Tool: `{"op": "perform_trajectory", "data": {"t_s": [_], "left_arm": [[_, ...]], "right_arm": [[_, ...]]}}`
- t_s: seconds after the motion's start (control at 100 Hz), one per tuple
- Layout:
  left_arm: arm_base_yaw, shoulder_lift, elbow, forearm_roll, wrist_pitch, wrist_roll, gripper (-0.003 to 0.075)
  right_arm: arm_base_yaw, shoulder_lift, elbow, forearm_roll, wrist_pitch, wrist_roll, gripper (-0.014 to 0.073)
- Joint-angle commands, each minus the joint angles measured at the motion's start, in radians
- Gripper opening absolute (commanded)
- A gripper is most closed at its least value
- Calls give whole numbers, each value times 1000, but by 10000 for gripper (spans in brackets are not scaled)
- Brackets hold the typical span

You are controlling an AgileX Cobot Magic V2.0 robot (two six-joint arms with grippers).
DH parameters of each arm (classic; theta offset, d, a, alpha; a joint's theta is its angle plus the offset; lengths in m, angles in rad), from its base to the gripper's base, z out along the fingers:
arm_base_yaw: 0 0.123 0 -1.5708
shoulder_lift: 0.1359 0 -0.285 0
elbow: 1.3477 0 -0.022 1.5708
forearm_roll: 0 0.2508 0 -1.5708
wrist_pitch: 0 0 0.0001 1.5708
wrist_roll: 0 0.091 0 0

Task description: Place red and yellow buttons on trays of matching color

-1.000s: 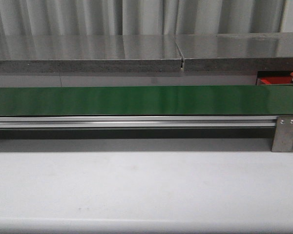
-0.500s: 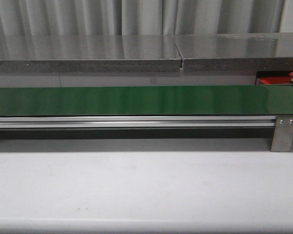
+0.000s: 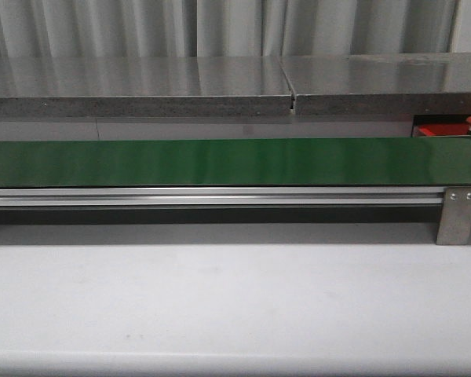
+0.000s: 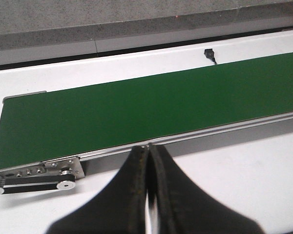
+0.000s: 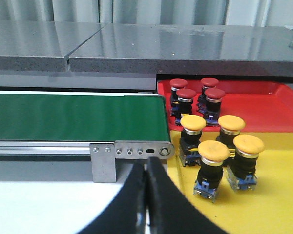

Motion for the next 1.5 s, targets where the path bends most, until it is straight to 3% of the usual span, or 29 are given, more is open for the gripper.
{"op": "perform_trajectory", "data": {"t_s": [0.0, 1.03, 1.22, 1.41, 1.49], "left_arm": [[-8, 4, -26, -15, -67, -1, -20], [-8, 4, -26, 10, -81, -7, -20], [-8, -36, 31, 179, -229, -139, -20], [14, -138, 198, 258, -560, -196, -20], [32, -191, 262, 256, -608, -196, -20]], "right_arm": [[-4, -21, -22, -6, -81, 5, -116], [-4, -21, -22, -6, -76, 5, -116], [-4, -21, -22, -6, -76, 5, -116], [-4, -21, -22, -6, -76, 5, -116], [-4, -21, -22, -6, -76, 5, -116]]}}
